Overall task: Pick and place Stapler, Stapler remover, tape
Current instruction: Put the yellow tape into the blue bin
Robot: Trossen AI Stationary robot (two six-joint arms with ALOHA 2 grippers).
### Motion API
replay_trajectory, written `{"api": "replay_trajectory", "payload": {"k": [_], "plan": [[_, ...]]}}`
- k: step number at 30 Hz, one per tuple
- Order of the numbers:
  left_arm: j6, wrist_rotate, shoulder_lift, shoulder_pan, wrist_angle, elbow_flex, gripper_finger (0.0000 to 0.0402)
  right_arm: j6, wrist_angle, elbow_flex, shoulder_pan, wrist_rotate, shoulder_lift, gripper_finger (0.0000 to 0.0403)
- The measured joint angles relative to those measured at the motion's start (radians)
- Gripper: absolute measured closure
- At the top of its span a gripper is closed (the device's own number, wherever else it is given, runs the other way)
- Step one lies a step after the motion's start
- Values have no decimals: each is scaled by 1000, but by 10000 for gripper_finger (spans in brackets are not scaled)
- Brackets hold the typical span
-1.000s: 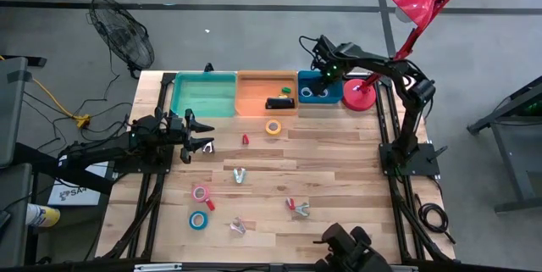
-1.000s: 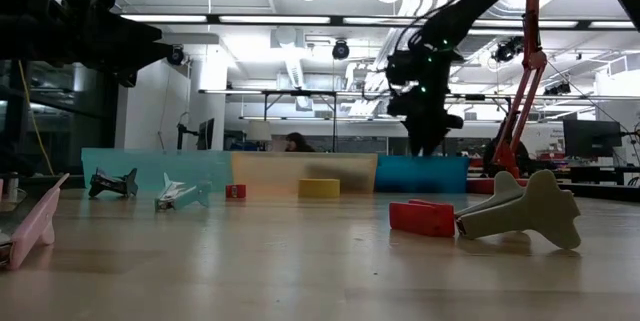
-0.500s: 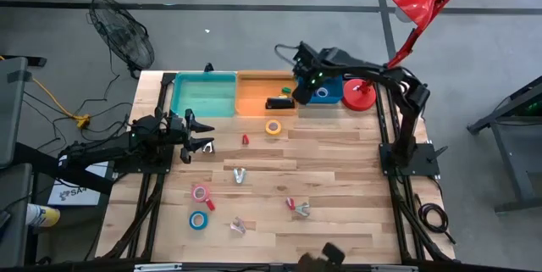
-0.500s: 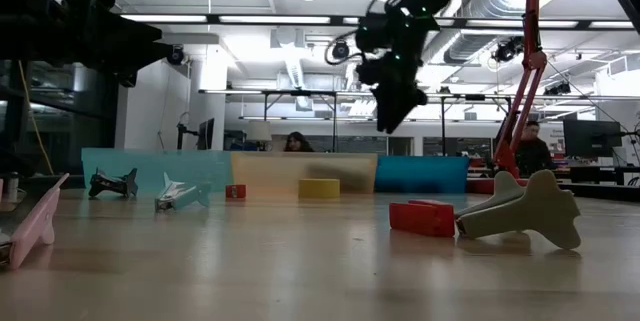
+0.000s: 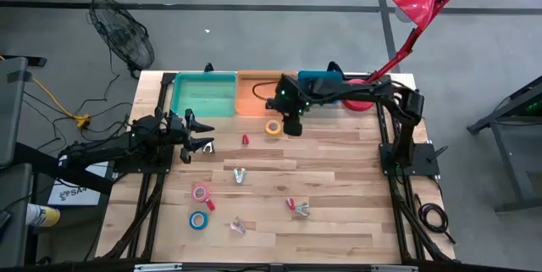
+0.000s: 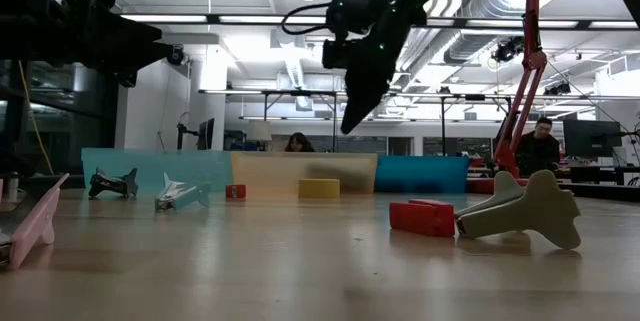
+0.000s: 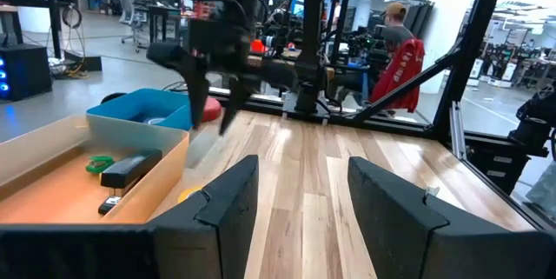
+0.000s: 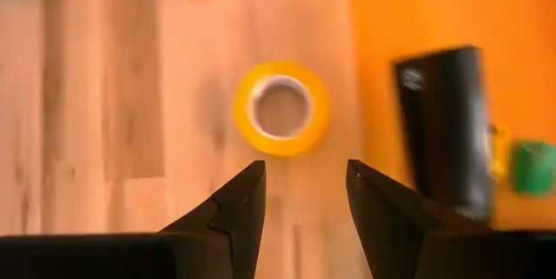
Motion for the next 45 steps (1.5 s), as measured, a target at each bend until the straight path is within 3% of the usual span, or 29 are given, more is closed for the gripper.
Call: {"api": "replay_trajectory", "payload": {"k": [9,15,26,40,45], "plan": [[0,0,0,0,0,0,224,-31,244,-138,40,-81,0,251],[0,0,0,0,0,0,224,-7,313,-145,44,-85,24,253],[0,0,0,0,0,0,224,-14,236,-54,44,-106,134,252],[0,0,0,0,0,0,224,-27,217,-52,67,-103,153,252],[0,0,0,0,0,0,224,-33,210,-51,78,-57,176,252]]}}
